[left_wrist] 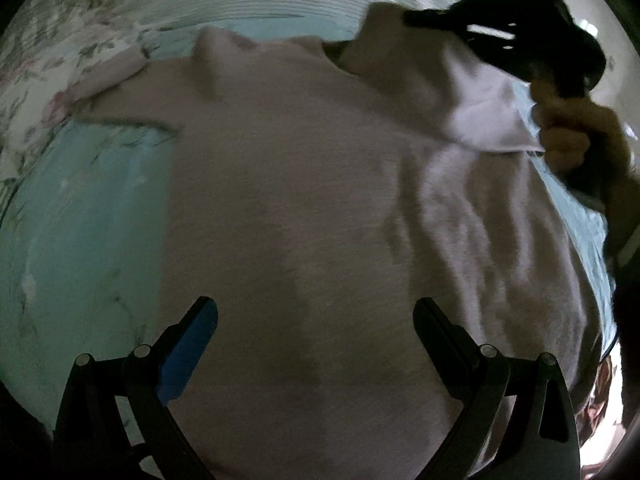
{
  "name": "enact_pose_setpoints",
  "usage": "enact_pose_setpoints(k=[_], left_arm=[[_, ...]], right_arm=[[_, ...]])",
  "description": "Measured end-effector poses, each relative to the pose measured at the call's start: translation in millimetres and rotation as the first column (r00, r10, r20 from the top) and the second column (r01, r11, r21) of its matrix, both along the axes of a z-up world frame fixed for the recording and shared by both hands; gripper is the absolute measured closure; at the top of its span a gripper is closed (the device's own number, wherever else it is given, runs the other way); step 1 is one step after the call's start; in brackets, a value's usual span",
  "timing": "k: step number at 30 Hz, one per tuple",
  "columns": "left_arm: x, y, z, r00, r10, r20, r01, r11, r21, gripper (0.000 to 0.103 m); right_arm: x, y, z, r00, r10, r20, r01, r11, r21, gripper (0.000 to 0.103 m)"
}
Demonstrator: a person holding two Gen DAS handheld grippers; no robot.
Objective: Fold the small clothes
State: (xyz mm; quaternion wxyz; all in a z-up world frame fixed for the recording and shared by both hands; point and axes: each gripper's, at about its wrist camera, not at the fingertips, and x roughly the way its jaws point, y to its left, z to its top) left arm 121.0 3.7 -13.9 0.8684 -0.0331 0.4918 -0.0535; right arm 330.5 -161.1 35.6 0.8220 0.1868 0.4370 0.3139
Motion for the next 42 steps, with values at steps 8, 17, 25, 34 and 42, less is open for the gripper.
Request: enact_pose_setpoints(k=[8,17,25,34,42], left_arm=[[-3,47,-3,0.995,0.096,-0.008,-0.096,0.994,-0.053,0.004],[40,68,2,0.994,0.09,0.056,-0.089,0.996,-0.029,0.004],[151,72,4,0.996,-0.011,0.093,0.02,0.995,-0.093,0.004],[275,52,-15,0.978,-0.208,0.028,0.208,0.946,-0.249,0.006],[268,26,-29,0.958,-0.287,0.016,0.284,0.938,-0.198,0.086]], right_arm=[[22,55,-39,0.996,0.075,-0.046,-0.071,0.994,0.083,0.099],[37,22,-61,0.987,-0.112,-0.119,0.117,0.993,0.036,0.065],[4,-35,-39,0.967,-0.241,-0.08,0.244,0.97,0.023,0.055],[-74,-83,-24,0.933,-0.35,-0.08,0.354,0.935,0.032,0.048],[-108,-126,-30,0.883,-0.456,-0.111,0.462,0.886,0.037,0.048]])
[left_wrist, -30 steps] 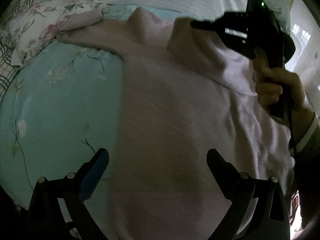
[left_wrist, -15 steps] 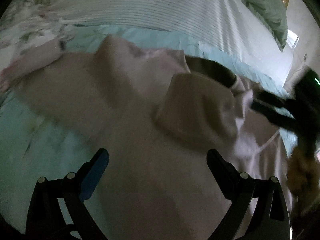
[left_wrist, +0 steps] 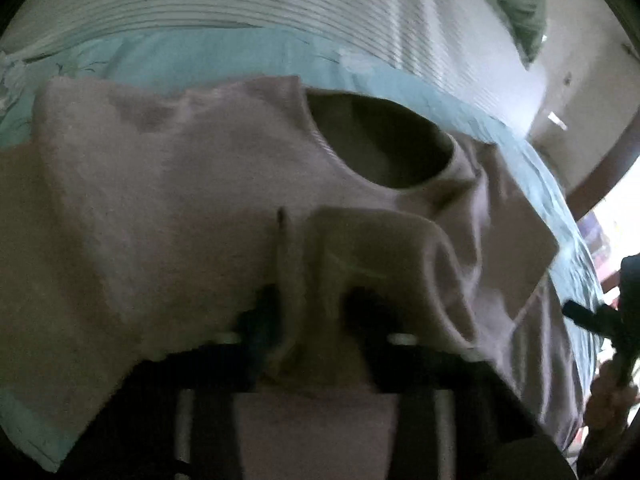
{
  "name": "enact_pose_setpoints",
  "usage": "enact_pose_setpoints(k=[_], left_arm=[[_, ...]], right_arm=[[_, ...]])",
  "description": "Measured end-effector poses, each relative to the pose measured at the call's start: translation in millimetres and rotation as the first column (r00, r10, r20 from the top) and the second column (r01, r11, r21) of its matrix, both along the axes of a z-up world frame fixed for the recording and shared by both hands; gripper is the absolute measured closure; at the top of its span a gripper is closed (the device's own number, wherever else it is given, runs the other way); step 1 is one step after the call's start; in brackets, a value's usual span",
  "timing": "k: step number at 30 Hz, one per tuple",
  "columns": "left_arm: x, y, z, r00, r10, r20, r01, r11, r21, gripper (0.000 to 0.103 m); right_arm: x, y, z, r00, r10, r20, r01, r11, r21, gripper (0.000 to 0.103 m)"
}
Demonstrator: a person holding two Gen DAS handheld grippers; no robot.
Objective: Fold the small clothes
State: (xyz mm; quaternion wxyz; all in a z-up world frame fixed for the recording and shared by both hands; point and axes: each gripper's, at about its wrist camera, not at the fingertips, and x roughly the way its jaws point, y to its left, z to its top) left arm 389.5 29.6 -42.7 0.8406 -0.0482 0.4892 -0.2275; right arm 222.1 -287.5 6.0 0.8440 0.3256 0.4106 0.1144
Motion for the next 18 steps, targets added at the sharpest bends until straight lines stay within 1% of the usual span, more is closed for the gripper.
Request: enact_pose_setpoints(k=[1,3,4,6,7,8,10,12,13,14,16,18], left_arm=[[-5,-3,2,1.0,-0.002,0.015,0.002,1.0,0.013,0.092],[-17,-1,10,0.998,0.025,0.053,-0.027,0.999,0.029,0.094],[-23,2,15,0.997,0.047,0.066,-0.049,0.999,0.019,0.094],[-42,18,32,0.988,0.119,0.103,-0.115,0.993,-0.041,0.095],[-53,27,39,0.98,0.16,0.121,-0.153,0.986,-0.069,0.095],[-63,38,44,0.969,0.208,0.135,-0.199,0.977,-0.079,0.095],[-78,58,44,0.951,0.276,0.137,-0.268,0.96,-0.076,0.095],[-87,74,37,0.935,0.335,0.118,-0.331,0.942,-0.056,0.095],[-93,83,36,0.93,0.352,0.104,-0.346,0.936,-0.068,0.095],[-97,89,36,0.927,0.365,0.093,-0.356,0.929,-0.101,0.095],[-101,94,37,0.925,0.371,0.086,-0.357,0.923,-0.142,0.095],[-101,94,37,0.923,0.374,0.095,-0.363,0.925,-0.116,0.095]], right_arm=[[-1,-3,1,1.0,-0.012,0.002,0.012,1.0,0.003,0.048],[-3,-7,6,1.0,-0.021,0.013,0.02,1.0,0.008,0.048],[-5,-9,10,0.999,-0.023,0.024,0.023,1.0,0.005,0.048],[-8,-13,18,0.998,-0.03,0.048,0.031,0.999,-0.019,0.048],[-9,-15,20,0.998,-0.037,0.054,0.04,0.998,-0.039,0.048],[-9,-19,22,0.997,-0.049,0.055,0.052,0.996,-0.067,0.048],[-4,-31,21,0.996,-0.08,0.031,0.084,0.99,-0.114,0.048],[4,-44,19,0.994,-0.112,0.014,0.113,0.985,-0.133,0.048],[8,-50,19,0.992,-0.125,0.011,0.125,0.981,-0.151,0.048],[12,-55,19,0.991,-0.135,0.006,0.134,0.976,-0.17,0.048],[23,-64,17,0.99,-0.143,0.0,0.14,0.967,-0.212,0.048],[37,-69,13,0.989,-0.149,-0.013,0.141,0.957,-0.254,0.048]])
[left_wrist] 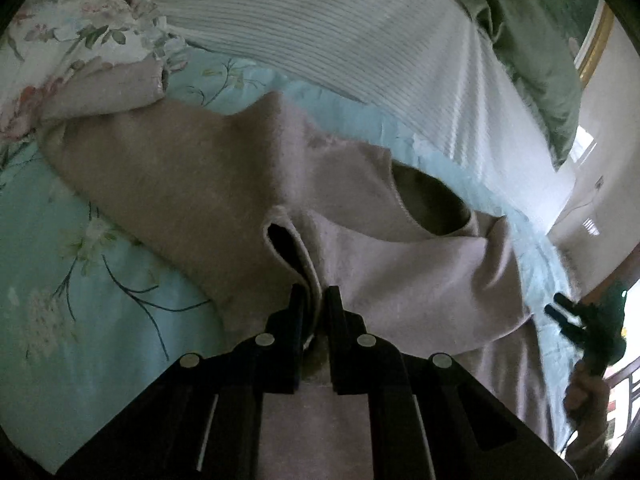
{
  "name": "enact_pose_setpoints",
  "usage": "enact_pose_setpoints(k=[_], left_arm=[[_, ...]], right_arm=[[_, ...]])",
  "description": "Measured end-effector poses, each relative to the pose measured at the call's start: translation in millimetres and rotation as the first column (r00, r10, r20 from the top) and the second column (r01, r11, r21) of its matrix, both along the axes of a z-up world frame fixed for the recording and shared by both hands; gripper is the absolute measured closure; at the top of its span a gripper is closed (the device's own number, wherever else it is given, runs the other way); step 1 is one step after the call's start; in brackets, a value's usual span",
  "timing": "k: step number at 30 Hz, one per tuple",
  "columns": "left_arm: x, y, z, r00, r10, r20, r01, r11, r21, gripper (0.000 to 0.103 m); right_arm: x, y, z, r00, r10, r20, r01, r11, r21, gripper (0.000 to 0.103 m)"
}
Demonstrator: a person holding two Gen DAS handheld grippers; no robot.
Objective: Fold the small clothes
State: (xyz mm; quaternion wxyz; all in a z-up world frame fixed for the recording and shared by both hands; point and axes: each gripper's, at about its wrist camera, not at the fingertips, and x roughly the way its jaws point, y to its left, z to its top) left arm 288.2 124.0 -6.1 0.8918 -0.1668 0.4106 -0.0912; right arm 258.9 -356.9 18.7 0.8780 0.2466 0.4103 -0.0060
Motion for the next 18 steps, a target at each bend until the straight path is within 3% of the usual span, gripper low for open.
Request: enact_pose_setpoints(k=[5,9,11,12,13,18], left_arm=[[7,-8,-9,1.0,-0.004,-0.007,0.004,1.0,0.013,0.095],[7,-9,-11,1.0,-0.001,-0.009,0.001,1.0,0.014,0.095],[7,-10,-10,1.0,-0.001,-0.008,0.001,1.0,0.016,0.095],[7,-10,-9,1.0,-0.003,-0.004,0.003,1.0,0.015,0.095],[8,-12,-7,1.0,-0.009,0.006,0.009,1.0,0.012,0.095],[10,-31,12,0.993,-0.062,0.096,0.06,0.998,0.022,0.095]], right_arm=[[49,-12,-18,0.997,0.02,-0.068,-0.024,0.998,-0.058,0.048],[94,-18,-30,0.993,0.056,-0.106,-0.066,0.994,-0.088,0.039],[111,-21,-37,0.991,0.072,-0.113,-0.079,0.995,-0.055,0.039],[118,-25,-42,0.989,0.103,-0.106,-0.104,0.995,0.002,0.06],[121,-27,-44,0.989,0.113,-0.099,-0.11,0.993,0.034,0.094],[96,-62,-19,0.999,-0.037,0.023,0.036,0.998,0.042,0.096]])
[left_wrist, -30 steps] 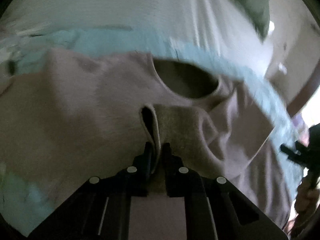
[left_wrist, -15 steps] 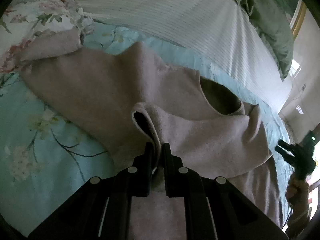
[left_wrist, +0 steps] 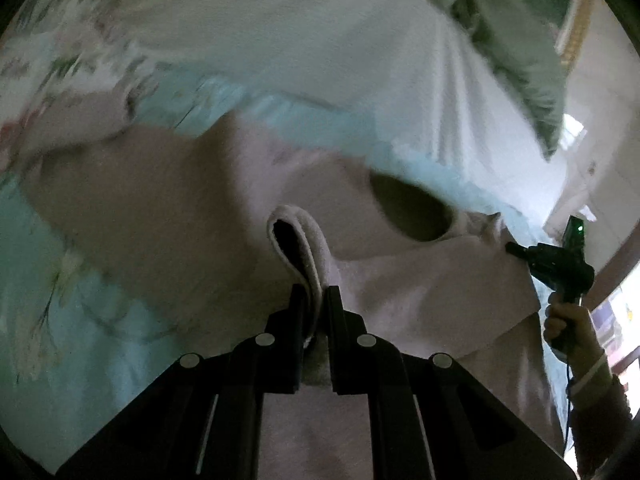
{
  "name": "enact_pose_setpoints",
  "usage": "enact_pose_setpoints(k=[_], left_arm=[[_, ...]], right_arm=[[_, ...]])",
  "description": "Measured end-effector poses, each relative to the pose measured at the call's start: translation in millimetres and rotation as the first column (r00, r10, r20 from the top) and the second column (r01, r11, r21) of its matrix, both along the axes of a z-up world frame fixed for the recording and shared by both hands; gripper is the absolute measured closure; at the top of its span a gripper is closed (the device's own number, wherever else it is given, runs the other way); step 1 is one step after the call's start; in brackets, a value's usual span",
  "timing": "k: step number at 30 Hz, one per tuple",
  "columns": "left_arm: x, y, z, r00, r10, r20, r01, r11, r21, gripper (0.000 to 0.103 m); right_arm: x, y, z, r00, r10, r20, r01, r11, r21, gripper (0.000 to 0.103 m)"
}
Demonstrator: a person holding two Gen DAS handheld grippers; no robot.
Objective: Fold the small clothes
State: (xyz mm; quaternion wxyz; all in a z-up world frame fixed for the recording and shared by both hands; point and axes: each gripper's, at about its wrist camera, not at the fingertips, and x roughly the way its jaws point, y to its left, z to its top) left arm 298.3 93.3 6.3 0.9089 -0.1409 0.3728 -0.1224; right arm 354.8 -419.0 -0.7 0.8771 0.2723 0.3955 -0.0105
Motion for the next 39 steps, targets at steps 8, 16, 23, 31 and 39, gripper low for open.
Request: enact_pose_setpoints(k=[8,16,23,31,39], left_arm=[[24,-24,-28,0.999,0.006,-0.039,-0.002,0.994,0.114,0.095],[18,-18,-31,0.999,0.022,-0.036,-0.018,0.994,0.111,0.094],[-1,12,-25,0.994,0.107,-0.038,-0.099,0.981,0.165,0.093],[-1,62,-2,0.967,0.254,-0.015,-0.245,0.947,0.206,0.046],[61,97,4,0.91,0.406,0.084,-0.389,0.765,0.513,0.019]], right_arm=[[-7,2,-8,0.994,-0.082,-0.073,0.073,0.99,-0.118,0.089],[-24,66,-5,0.986,0.116,-0.123,-0.137,0.976,-0.172,0.063],[-70,58,7,0.998,-0.029,-0.056,0.021,0.99,-0.142,0.062],[-128,142,13,0.974,0.228,-0.006,-0.228,0.974,-0.001,0.043],[-156,187,-20,0.947,0.31,-0.079,-0.302,0.948,0.106,0.041]])
